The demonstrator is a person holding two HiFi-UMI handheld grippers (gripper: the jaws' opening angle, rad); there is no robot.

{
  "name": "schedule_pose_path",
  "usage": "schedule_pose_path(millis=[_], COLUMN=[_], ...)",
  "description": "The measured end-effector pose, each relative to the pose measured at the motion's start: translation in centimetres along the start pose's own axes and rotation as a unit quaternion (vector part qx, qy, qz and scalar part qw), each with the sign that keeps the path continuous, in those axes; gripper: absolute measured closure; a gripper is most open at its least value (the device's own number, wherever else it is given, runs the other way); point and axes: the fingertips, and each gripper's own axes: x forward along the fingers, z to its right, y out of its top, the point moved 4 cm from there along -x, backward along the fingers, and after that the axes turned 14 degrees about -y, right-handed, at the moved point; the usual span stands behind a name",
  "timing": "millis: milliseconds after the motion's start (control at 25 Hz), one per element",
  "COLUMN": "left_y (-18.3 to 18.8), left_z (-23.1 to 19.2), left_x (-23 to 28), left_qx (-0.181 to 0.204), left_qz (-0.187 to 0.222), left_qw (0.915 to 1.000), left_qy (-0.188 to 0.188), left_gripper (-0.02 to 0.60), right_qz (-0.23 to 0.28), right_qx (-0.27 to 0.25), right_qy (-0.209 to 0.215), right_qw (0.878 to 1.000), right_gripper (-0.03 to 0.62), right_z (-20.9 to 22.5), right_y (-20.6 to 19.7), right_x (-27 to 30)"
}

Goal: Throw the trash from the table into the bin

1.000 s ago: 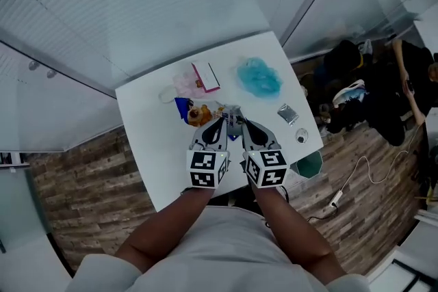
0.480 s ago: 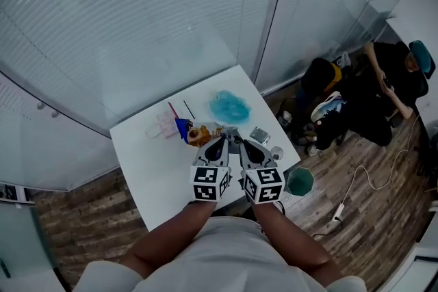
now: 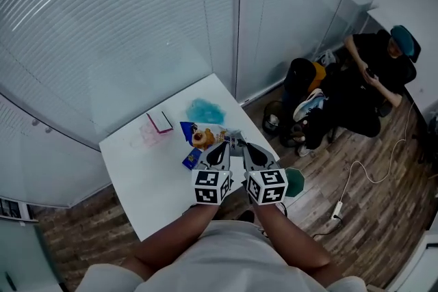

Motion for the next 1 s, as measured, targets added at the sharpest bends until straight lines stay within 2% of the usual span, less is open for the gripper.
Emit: schedule_pose_path(millis=[320, 640, 1000], left_y=[-1.0, -2.9, -4.3], left_z=[8.5, 16.8, 22.6], left_x=[5.0, 9.8, 13.1], left_qx=[0.007, 0.024, 0.038], left_qz=[-0.018, -0.045, -0.069], left_qw=[0.9984, 0.9911, 0.9806], left_qy=[-0.053, -0.122, -0.179], left_gripper=[0.577, 0.577, 0.577], right_qz=[0.012, 0.019, 0.025], right_qx=[0.025, 0.051, 0.074], right_qy=[-0.043, -0.107, -0.179], right_qw=[0.999, 0.993, 0.981], right_gripper=[0.582, 0.582, 0.582], right_z=[9.0, 17.8, 23.5], right_y=[-0.4, -2.3, -3.6], right_x=[-4.8, -10.2, -14.4])
